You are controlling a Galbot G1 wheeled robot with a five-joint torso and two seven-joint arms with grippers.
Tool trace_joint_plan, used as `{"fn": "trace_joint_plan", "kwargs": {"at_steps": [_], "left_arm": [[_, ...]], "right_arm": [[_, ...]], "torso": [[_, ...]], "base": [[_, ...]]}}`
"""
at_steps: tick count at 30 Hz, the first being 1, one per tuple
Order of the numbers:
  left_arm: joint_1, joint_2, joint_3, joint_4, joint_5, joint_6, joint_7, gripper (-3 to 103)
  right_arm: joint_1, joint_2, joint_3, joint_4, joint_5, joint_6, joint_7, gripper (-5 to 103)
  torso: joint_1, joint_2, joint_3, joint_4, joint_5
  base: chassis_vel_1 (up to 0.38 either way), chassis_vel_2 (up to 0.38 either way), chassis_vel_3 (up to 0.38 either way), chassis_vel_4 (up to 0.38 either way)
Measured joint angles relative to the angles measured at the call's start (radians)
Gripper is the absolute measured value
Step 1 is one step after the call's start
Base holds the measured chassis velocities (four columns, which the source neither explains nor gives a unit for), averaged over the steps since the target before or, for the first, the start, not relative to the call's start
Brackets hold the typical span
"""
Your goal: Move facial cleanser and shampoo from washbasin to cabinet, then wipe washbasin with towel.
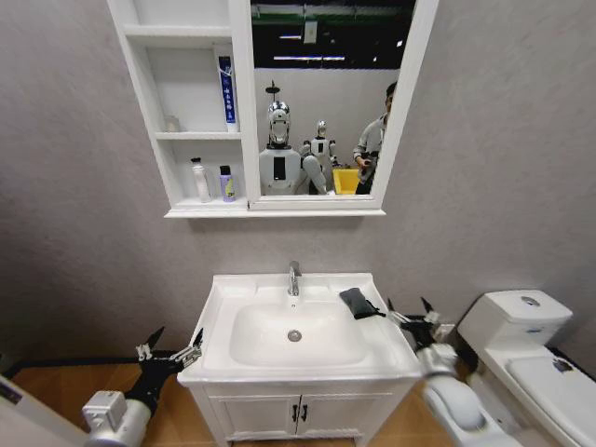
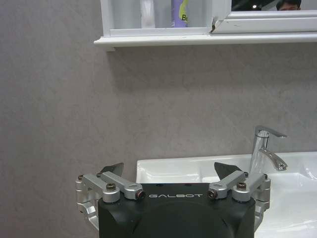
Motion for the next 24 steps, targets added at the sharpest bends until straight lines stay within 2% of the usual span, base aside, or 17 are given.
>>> {"fn": "trace_joint_plan", "kwargs": {"at_steps": [1,2,4,5,6,8,13,24], "left_arm": [[0.0,0.0,0.0,0.0,0.0,0.0,0.0,100],[0.0,0.0,0.0,0.0,0.0,0.0,0.0,100],[0.0,0.0,0.0,0.0,0.0,0.0,0.0,100],[0.0,0.0,0.0,0.0,0.0,0.0,0.0,100],[0.0,0.0,0.0,0.0,0.0,0.0,0.0,100],[0.0,0.0,0.0,0.0,0.0,0.0,0.0,100],[0.0,0.0,0.0,0.0,0.0,0.0,0.0,100],[0.0,0.0,0.0,0.0,0.0,0.0,0.0,100]], "right_arm": [[-0.084,0.045,0.026,0.06,-0.016,0.007,0.011,100],[-0.084,0.045,0.026,0.06,-0.016,0.007,0.011,100],[-0.253,0.157,0.045,0.162,-0.063,0.036,0.022,100],[-0.299,0.19,0.036,0.178,-0.085,0.057,0.023,100],[-0.299,0.19,0.036,0.178,-0.085,0.057,0.023,100],[-0.346,0.234,0.005,0.176,-0.137,0.097,0.023,100],[-0.36,0.248,-0.003,0.171,-0.137,0.121,0.014,100],[-0.374,0.243,-0.01,0.174,-0.111,0.119,0.011,100]], "torso": [[0.0,0.0,0.0,0.0002,-0.0004],[0.0,0.0,0.0,0.0002,-0.0004],[0.0,0.0,0.0,0.0001,-0.0005],[0.0,0.0,0.0,0.0003,-0.0011],[0.0,0.0,0.0,0.0003,-0.0011],[0.0,0.0,0.0,0.0006,-0.0002],[0.0,0.0,0.0,0.001,0.0],[0.0,0.0,0.0,0.0008,0.0]], "base": [[0.0,0.0,0.0,0.0],[0.0,0.0,0.0,0.0],[0.0,0.0,0.0,0.0],[0.0,0.0,0.0,0.0],[0.0,0.0,0.0,0.0],[0.0,0.0,0.0,0.0],[0.0,0.0,0.0,0.0],[0.0,0.0,0.0,0.0]]}}
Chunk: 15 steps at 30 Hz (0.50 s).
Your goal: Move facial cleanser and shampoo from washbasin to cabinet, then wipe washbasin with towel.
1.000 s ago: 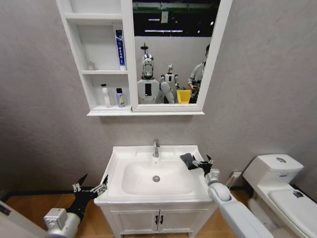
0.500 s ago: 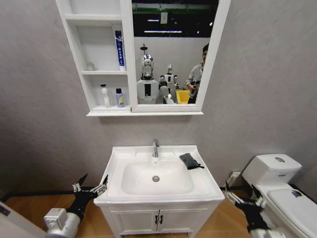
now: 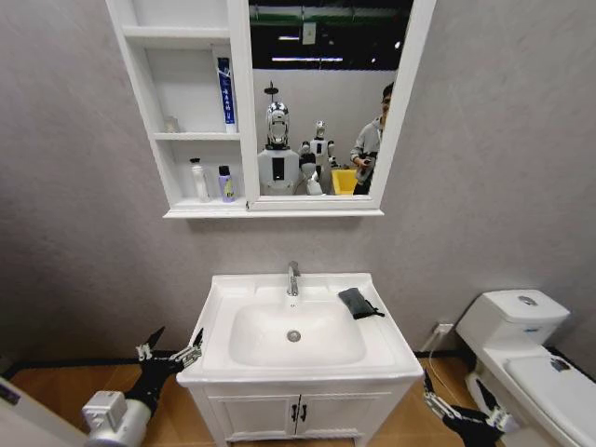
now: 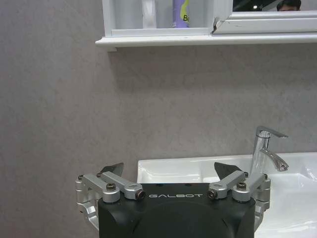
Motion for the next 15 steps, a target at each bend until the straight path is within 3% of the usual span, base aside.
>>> {"fn": "trace_joint_plan", "kwargs": {"at_steps": [15], "left_arm": [[0.0,0.0,0.0,0.0,0.0,0.0,0.0,100]], "right_arm": [[0.009,-0.003,-0.002,-0.006,0.002,-0.003,-0.001,100]], "torso": [[0.0,0.0,0.0,-0.0002,0.0]], "base": [[0.0,0.0,0.0,0.0]]}}
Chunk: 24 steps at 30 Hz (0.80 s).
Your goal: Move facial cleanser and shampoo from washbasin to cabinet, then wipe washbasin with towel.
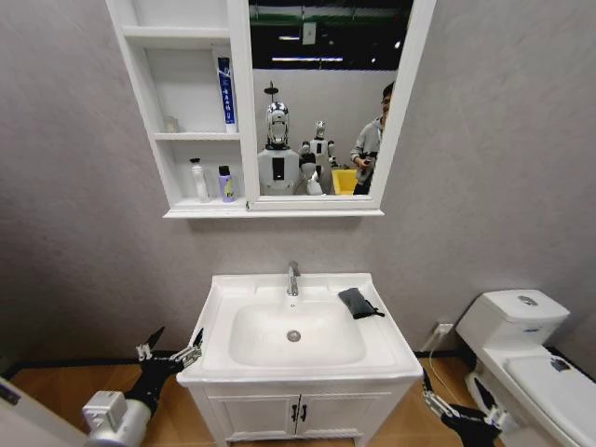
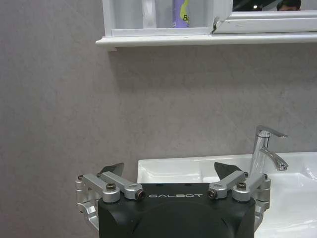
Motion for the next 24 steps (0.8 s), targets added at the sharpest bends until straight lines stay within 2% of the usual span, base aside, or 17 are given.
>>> {"fn": "trace_joint_plan", "kwargs": {"at_steps": [9,16,18,19,20,24], "left_arm": [[0.0,0.0,0.0,0.0,0.0,0.0,0.0,100],[0.0,0.0,0.0,0.0,0.0,0.0,0.0,100],[0.0,0.0,0.0,0.0,0.0,0.0,0.0,100],[0.0,0.0,0.0,0.0,0.0,0.0,0.0,100],[0.0,0.0,0.0,0.0,0.0,0.0,0.0,100],[0.0,0.0,0.0,0.0,0.0,0.0,-0.001,100]], "right_arm": [[0.001,0.0,-0.001,-0.001,0.001,-0.001,0.0,100],[0.002,0.0,-0.001,-0.002,0.001,-0.001,0.0,100],[0.002,0.0,-0.001,-0.002,0.001,-0.001,0.0,100],[0.002,0.0,-0.001,-0.002,0.001,-0.001,0.0,100],[0.002,0.0,-0.001,-0.002,0.001,-0.001,0.0,100],[0.003,0.0,-0.001,-0.002,0.001,-0.001,0.0,100]], "torso": [[0.0,0.0,0.0,0.0,-0.0001],[0.0,0.0,0.0,0.0001,0.0004],[0.0,0.0,0.0,0.0003,-0.0009],[0.0,0.0,0.0,-0.0001,0.0007],[0.0,0.0,0.0,-0.0001,0.0007],[0.0,0.0,0.0,0.0001,-0.0006]], "base": [[0.076,-0.061,-0.086,0.075],[0.211,-0.222,-0.195,0.2],[0.255,-0.253,-0.259,0.252],[0.287,-0.262,-0.274,0.264],[0.287,-0.262,-0.274,0.264],[0.286,-0.299,-0.293,0.286]]}}
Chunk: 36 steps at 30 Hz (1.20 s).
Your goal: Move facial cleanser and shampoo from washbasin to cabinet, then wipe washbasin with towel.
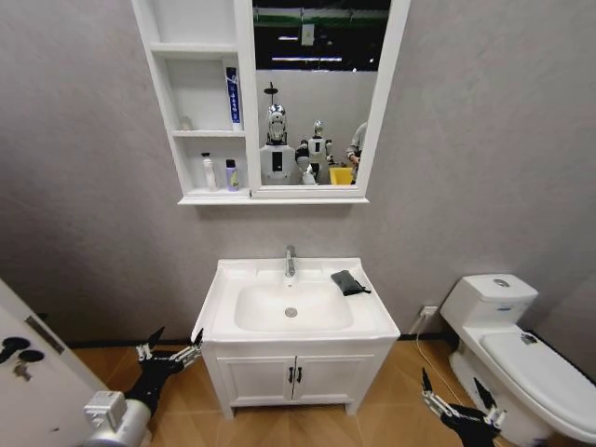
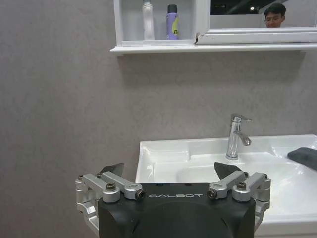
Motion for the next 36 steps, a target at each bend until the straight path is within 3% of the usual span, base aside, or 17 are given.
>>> {"fn": "trace_joint_plan", "kwargs": {"at_steps": [2,5,8,12,15,16,17,19,22,25,27,30,31,36], "left_arm": [[0.0,0.0,0.0,0.0,0.0,0.0,0.001,100],[0.0,0.0,0.0,0.0,0.0,0.0,0.0,100],[0.0,0.0,0.0,0.0,0.0,0.0,0.001,100],[0.0,0.0,0.0,0.0,0.0,0.0,0.0,100],[0.0,0.0,0.0,0.0,0.0,0.0,0.0,100],[0.0,0.0,0.0,0.0,0.0,0.0,0.0,100],[0.0,0.0,0.0,0.0,0.0,0.0,0.0,100],[0.0,0.0,0.0,0.0,0.0,0.0,0.0,100],[0.0,0.0,0.0,0.0,0.0,0.0,0.0,100],[0.0,0.0,0.0,0.0,0.0,0.0,0.0,100],[0.0,0.0,0.0,0.0,0.0,0.0,0.0,100],[0.0,0.0,0.0,0.0,0.0,0.0,0.0,100],[0.0,0.0,0.0,0.0,0.0,0.0,0.0,100],[0.0,0.0,0.0,0.0,0.0,0.0,0.0,100]], "right_arm": [[0.0,0.0,0.0,0.0,0.0,0.0,0.0,100],[0.0,0.0,0.0,0.0,0.0,0.0,0.0,100],[0.0,0.0,0.0,0.0,0.0,0.0,0.0,100],[0.0,0.0,0.0,0.0,0.0,0.0,0.0,100],[0.0,0.0,0.0,-0.001,0.0,0.0,0.0,100],[0.0,0.0,0.0,0.0,0.0,0.0,0.0,100],[0.0,0.0,0.0,0.0,0.0,0.0,0.0,100],[0.0,0.0,0.0,-0.001,0.0,0.0,0.0,100],[0.0,0.0,0.0,0.0,0.0,0.0,0.0,100],[0.0,0.0,0.0,0.0,0.0,0.0,0.0,100],[0.0,0.0,0.0,0.0,0.0,0.0,0.0,100],[0.0,0.0,0.0,0.0,0.0,0.0,0.0,100],[0.0,0.0,0.0,0.0,0.0,0.0,0.0,100],[0.0,0.0,0.0,0.0,0.0,0.0,0.0,100]], "torso": [[0.0,0.0,0.0,0.0,0.0024],[0.0,0.0,0.0,-0.0002,-0.0007],[0.0,0.0,0.0,0.0003,0.0023],[0.0,0.0,0.0,-0.0001,-0.0009],[0.0,0.0,0.0,0.0,0.002],[0.0,0.0,0.0,0.0,-0.001],[0.0,0.0,0.0,0.0,-0.001],[0.0,0.0,0.0,0.0002,0.0025],[0.0,0.0,0.0,-0.0002,-0.0006],[0.0,0.0,0.0,0.0002,0.0023],[0.0,0.0,0.0,-0.0001,-0.0004],[0.0,0.0,0.0,0.0005,0.0022],[0.0,0.0,0.0,-0.0002,-0.0002],[-0.001,0.0,0.0,0.0002,0.0006]], "base": [[0.387,-0.328,-0.343,0.341],[0.356,-0.36,-0.347,0.364],[0.363,-0.36,-0.383,0.377],[0.364,-0.368,-0.365,0.358],[0.384,-0.355,-0.344,0.356],[0.324,-0.36,-0.309,0.358],[0.324,-0.36,-0.309,0.358],[0.376,-0.351,-0.346,0.336],[0.353,-0.352,-0.347,0.342],[0.389,-0.319,-0.375,0.356],[0.348,-0.371,-0.353,0.331],[0.35,-0.36,-0.344,0.328],[0.325,-0.312,-0.289,0.302],[0.21,-0.165,-0.261,0.226]]}}
